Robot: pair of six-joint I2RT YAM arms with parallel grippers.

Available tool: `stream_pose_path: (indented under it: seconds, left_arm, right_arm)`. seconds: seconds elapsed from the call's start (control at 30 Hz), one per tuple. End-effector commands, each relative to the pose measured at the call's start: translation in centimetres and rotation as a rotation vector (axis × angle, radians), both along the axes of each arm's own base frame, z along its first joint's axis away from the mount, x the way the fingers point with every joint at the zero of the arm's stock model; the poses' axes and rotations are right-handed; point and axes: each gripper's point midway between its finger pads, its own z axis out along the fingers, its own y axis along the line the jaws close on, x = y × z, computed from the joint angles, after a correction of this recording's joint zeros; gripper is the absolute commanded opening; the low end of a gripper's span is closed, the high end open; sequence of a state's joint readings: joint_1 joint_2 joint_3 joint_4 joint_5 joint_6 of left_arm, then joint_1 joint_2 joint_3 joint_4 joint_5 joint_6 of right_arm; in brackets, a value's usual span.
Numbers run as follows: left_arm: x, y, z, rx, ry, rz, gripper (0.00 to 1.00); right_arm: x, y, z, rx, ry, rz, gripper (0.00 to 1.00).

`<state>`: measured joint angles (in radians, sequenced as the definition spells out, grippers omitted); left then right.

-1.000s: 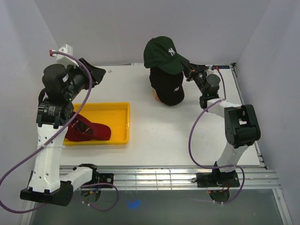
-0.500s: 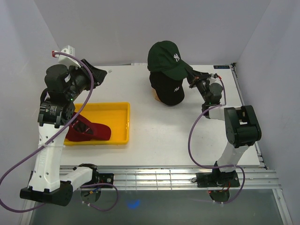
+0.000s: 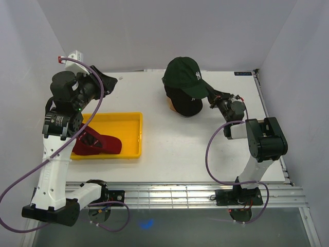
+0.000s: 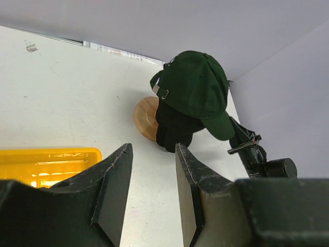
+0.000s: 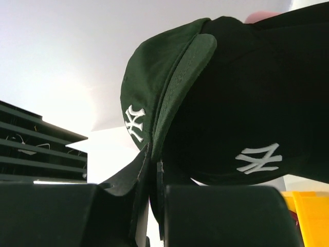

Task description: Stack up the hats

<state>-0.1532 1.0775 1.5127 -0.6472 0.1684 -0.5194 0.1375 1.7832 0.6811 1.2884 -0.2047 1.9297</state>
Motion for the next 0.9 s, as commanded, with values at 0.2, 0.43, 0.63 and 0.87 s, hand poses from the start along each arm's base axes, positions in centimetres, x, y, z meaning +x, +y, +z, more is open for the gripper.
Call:
stream_pose_path:
  seconds: [0.2, 0.43, 0.63, 0.87]
  left_arm:
    - [0.1, 0.1, 0.2, 0.018, -0.023, 0.007, 0.49]
    - [0.3, 0.0, -0.3, 0.022, -0.012, 0.007, 0.49]
    - [0.5, 0.0, -0.7, 0.024, -0.004, 0.006, 0.49]
    - [0.8, -0.1, -1.2, 0.026, 0.008, 0.006, 0.50]
  right_arm:
    - [-2.9, -0.9, 5.1, 0.088, -0.257, 0.011, 0.08]
    - [-3.3, -0.1, 4.3, 0.042, -0.257, 0.054, 0.08]
    - [-3.9, 0.5, 2.6, 0.016, -0.230, 0.088, 0.08]
    - [-4.3, 1.6, 0.5, -0.063, -0.199, 0.144, 0.08]
